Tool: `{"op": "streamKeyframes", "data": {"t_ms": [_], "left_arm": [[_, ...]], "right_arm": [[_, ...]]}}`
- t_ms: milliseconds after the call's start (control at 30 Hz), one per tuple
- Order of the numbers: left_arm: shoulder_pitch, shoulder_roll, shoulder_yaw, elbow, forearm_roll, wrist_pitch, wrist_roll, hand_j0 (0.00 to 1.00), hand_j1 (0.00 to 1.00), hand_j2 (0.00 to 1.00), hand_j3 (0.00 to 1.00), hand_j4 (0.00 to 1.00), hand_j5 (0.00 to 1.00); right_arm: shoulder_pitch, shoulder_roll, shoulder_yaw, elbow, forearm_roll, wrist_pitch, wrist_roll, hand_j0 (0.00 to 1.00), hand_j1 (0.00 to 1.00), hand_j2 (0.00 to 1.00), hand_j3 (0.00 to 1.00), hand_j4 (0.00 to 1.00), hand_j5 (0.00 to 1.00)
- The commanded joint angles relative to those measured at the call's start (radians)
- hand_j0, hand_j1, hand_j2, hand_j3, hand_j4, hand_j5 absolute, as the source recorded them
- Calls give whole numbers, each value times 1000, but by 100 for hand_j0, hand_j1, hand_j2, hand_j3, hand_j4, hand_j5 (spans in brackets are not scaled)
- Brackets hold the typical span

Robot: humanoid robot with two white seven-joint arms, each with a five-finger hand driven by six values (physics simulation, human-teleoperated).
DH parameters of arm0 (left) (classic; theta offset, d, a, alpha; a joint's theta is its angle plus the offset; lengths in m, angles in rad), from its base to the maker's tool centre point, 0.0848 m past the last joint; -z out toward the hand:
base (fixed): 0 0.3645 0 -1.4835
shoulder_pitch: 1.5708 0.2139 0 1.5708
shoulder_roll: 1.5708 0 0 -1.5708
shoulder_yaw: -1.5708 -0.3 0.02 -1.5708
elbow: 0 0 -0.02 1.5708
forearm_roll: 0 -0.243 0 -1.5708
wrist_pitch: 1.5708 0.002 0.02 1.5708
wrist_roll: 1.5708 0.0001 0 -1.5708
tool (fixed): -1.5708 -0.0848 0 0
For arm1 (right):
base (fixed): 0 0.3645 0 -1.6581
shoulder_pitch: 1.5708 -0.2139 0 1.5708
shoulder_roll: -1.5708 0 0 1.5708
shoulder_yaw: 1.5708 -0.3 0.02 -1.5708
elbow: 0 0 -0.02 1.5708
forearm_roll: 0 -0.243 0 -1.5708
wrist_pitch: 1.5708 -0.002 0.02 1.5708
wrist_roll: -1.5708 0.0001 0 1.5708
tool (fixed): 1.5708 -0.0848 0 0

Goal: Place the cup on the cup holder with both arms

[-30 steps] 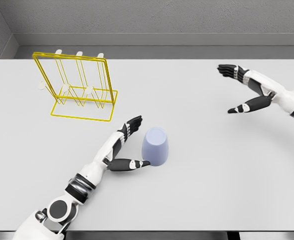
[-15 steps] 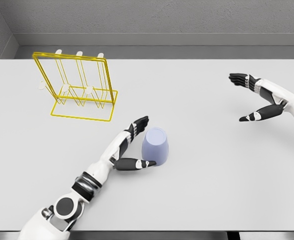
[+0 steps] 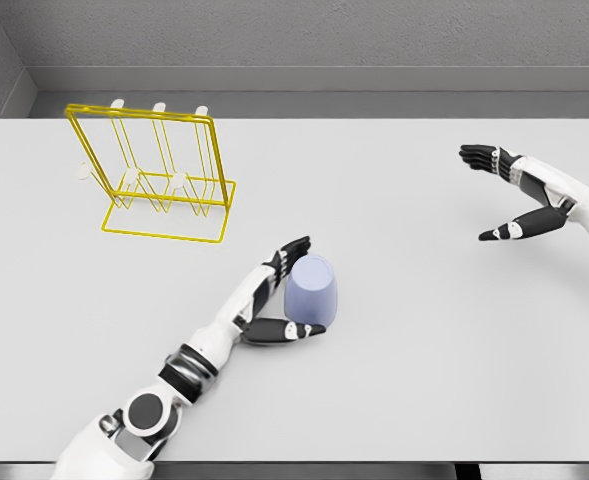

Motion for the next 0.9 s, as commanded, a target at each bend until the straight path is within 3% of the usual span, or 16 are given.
{"op": "streamKeyframes", "data": {"t_ms": [0,767,867], "left_arm": [[0,-5,-5,0,1,0,0,100,100,100,100,100,100],[-14,-27,-4,26,1,6,0,100,100,100,100,100,100],[-14,-27,-4,26,1,6,0,96,96,96,96,96,96]], "right_arm": [[2,-1,-2,1,-7,2,0,100,100,100,100,100,100],[3,27,-2,1,-6,2,0,100,100,100,100,100,100],[3,27,-2,0,-6,2,0,100,100,100,100,100,100]]}}
